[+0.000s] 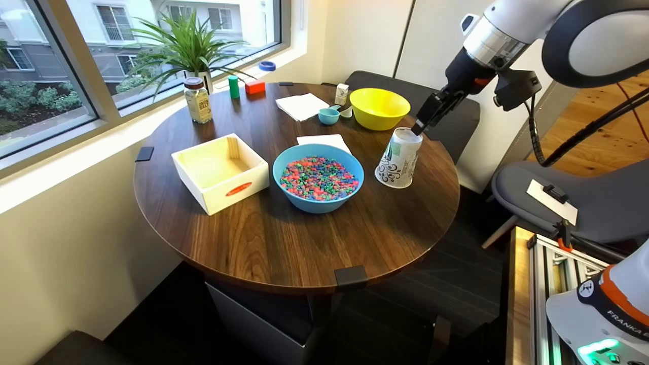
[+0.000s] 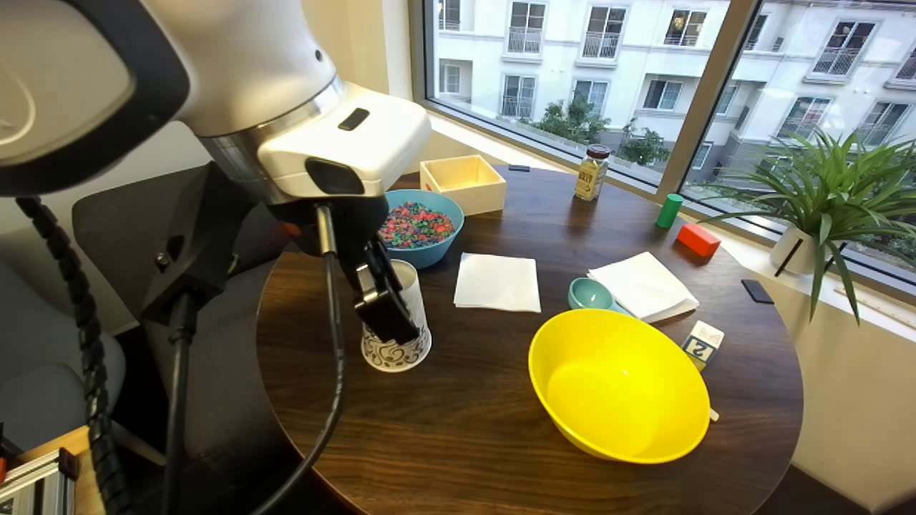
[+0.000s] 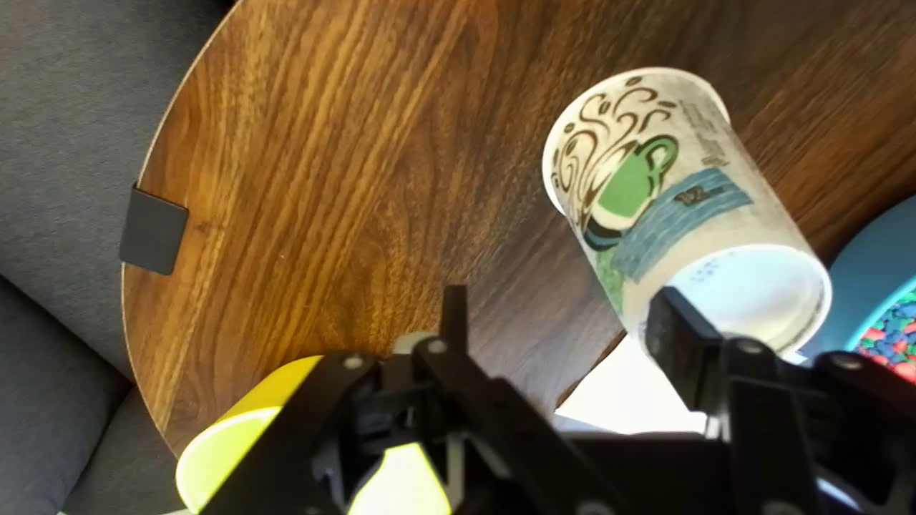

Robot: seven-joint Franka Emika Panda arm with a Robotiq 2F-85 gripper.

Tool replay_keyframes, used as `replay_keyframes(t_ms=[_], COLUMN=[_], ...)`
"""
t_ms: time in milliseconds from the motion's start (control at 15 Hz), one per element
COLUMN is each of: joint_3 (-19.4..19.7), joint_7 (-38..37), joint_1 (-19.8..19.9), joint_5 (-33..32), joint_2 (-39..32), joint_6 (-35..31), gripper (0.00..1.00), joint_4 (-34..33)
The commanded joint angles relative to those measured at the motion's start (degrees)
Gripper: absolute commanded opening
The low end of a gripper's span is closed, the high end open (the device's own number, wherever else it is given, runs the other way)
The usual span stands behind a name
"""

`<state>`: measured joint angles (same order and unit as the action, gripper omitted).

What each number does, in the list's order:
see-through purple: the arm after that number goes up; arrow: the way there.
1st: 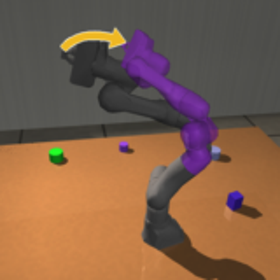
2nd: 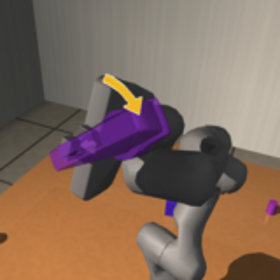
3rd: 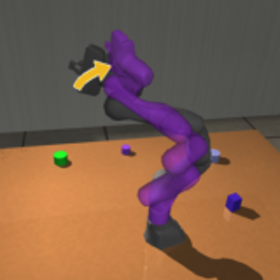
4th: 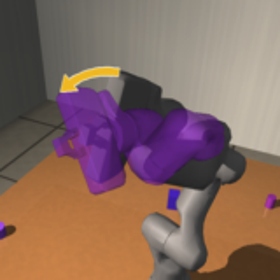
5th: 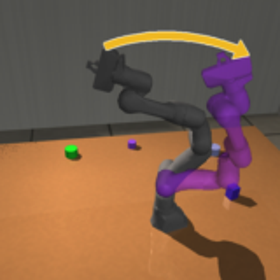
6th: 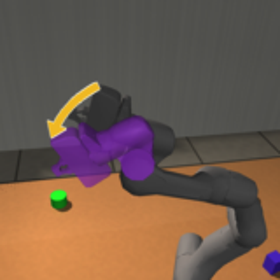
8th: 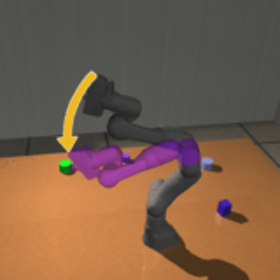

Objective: Place the coffee cup upright

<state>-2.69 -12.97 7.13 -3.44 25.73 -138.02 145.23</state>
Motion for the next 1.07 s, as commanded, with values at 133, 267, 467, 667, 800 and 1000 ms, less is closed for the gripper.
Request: replay_keyframes(t_ms=[133, 267, 467, 667, 800, 1000], joint_3=[1.3, 1.5, 1.6, 1.8, 1.9, 0.7], joint_7=[0.3, 0.6, 0.4, 0.4, 0.5, -0.6], joint_1=[-1.7, -2.0, -2.1, -2.0, -2.0, -0.9], joint_5=[2.8, 3.6, 3.8, 3.6, 3.6, 0.5], joint_2=[-2.6, -2.9, -3.2, -3.2, -3.3, -1.8], joint_6=[-0.5, -0.5, -0.8, -0.9, -0.8, 0.9], gripper=[0.47, 0.23, 0.04, 0.00, 0.00, 0.00], joint_4=[-2.1, -2.5, -2.9, -3.1, -3.2, -3.9])
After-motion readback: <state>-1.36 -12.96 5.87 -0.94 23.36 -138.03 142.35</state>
